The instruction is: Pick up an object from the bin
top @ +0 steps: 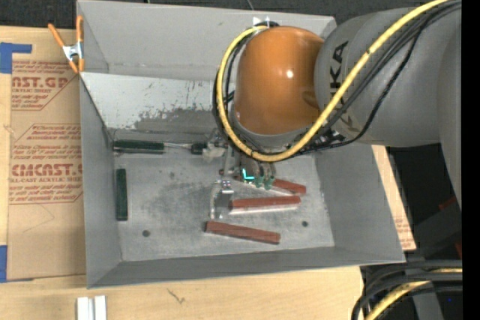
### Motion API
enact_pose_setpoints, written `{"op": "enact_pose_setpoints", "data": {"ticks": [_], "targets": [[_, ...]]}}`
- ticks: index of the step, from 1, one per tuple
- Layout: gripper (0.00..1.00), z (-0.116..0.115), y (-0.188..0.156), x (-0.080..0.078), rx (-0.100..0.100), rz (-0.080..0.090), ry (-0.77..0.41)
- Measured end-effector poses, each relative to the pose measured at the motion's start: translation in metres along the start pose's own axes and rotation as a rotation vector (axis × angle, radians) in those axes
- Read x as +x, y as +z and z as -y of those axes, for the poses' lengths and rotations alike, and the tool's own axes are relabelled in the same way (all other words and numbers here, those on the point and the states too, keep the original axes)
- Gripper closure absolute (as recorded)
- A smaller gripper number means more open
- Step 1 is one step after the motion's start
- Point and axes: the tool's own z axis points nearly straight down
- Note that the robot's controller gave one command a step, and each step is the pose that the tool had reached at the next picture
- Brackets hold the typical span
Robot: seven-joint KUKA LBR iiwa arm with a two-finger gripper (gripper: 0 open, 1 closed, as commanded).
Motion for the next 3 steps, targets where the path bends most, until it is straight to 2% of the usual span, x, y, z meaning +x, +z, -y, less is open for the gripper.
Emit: {"op": "enact_pose_setpoints", "data": {"ticks": [1, 2, 3], "targets": [[0.00, 0.001, -0.003, -0.002, -0.001, 0.007, 0.001], [0.00, 0.020, 0.043, -0.010, -0.003, 0.015, -0.003], [1.00, 0.049, 0.113, 0.000, 0.000, 0.006, -0.029]]}}
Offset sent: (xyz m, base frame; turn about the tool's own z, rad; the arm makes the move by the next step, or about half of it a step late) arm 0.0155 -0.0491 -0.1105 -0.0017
